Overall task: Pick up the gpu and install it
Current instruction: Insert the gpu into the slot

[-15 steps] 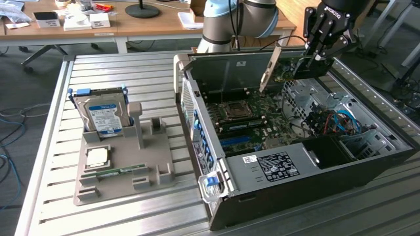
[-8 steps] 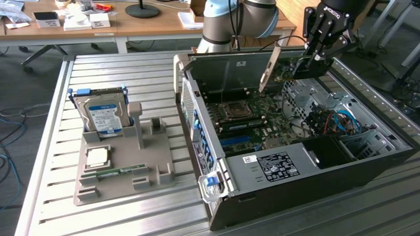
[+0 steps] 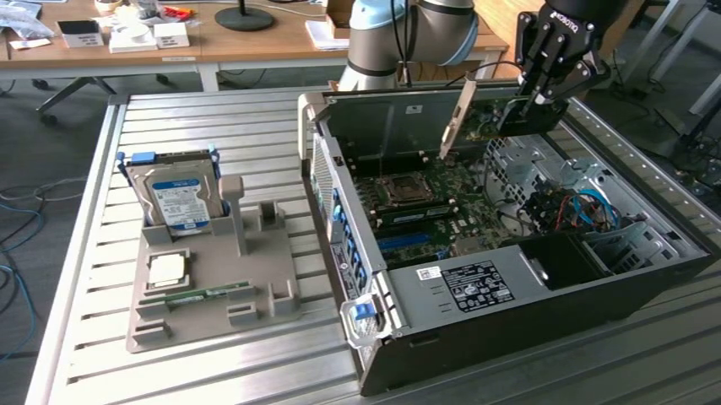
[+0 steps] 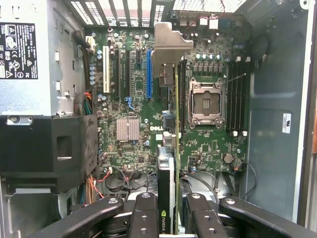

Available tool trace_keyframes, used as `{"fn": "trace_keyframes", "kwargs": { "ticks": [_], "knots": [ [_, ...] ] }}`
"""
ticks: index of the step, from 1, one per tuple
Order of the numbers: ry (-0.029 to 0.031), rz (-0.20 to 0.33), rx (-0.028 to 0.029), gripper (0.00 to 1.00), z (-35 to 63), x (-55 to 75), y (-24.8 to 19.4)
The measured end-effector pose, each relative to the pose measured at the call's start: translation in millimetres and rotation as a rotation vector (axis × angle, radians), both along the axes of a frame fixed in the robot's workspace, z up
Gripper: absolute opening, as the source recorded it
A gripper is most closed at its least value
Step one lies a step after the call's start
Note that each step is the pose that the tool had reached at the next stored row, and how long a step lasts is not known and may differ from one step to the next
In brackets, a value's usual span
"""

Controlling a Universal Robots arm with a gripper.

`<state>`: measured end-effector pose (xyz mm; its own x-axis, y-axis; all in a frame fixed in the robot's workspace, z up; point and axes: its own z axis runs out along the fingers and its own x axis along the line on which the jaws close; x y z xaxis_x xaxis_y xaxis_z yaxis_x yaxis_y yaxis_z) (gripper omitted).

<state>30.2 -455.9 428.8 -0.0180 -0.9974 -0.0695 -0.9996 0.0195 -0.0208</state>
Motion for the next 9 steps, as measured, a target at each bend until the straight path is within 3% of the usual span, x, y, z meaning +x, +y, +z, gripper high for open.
{"fn": "trace_keyframes", "kwargs": {
  "ticks": [9],
  "knots": [
    [0.0,0.0,0.0,0.27,0.0,0.0,0.0]
  ]
}}
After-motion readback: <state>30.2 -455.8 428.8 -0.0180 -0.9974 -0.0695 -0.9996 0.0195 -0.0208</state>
